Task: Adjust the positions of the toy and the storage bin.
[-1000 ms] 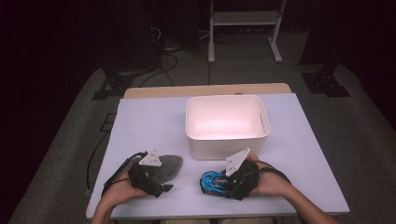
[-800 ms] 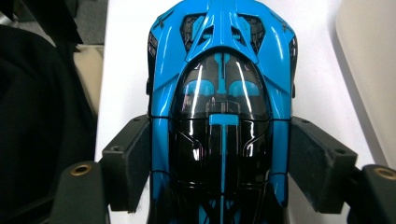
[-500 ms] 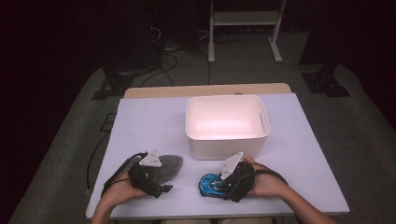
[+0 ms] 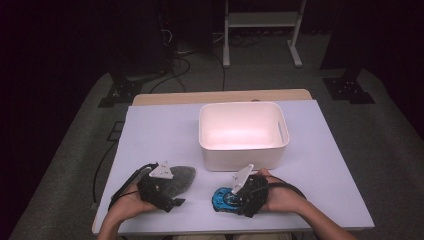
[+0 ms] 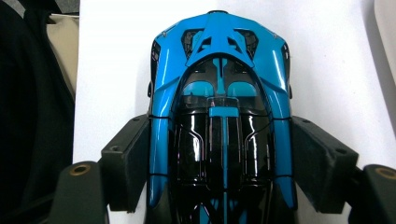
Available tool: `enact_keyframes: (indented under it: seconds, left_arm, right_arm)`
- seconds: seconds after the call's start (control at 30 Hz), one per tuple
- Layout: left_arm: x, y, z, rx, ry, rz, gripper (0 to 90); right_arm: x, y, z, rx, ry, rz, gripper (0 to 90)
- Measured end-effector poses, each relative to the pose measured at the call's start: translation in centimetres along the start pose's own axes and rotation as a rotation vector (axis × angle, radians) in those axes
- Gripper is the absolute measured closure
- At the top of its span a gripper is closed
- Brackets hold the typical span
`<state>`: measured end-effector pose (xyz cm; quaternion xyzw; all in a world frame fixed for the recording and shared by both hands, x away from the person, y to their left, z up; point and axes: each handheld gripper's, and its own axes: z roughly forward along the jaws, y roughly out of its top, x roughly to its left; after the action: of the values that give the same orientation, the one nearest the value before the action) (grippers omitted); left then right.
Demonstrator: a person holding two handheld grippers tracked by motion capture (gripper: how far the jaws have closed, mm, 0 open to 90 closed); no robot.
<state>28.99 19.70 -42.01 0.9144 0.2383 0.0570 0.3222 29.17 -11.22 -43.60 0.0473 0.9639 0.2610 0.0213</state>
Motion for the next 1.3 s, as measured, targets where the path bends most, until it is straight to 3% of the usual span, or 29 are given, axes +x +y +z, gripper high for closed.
enact_keyframes:
  seconds: [0.23,0.43,0.9,1.3]
  left_arm:
    - [-0.03,0.02,-0.04,-0.001,-0.002,0.0,9.7]
    - [-0.02,0.03,-0.01,0.0,-0.001,0.0,9.7]
    - [-0.01,-0.01,-0.04,0.003,-0.003,0.006,9.6]
    - [0.02,-0.03,-0.15,0.001,-0.004,0.005,9.7]
  right_arm:
    - [0.11,0.23,0.4,0.034,-0.01,-0.014,24.3]
    - [-0.1,-0.08,0.48,0.013,0.004,0.01,24.7]
    - [0.04,-0.22,0.27,0.003,0.0,-0.022,25.2]
    - [0.04,-0.3,0.0,0.002,0.015,-0.02,25.4]
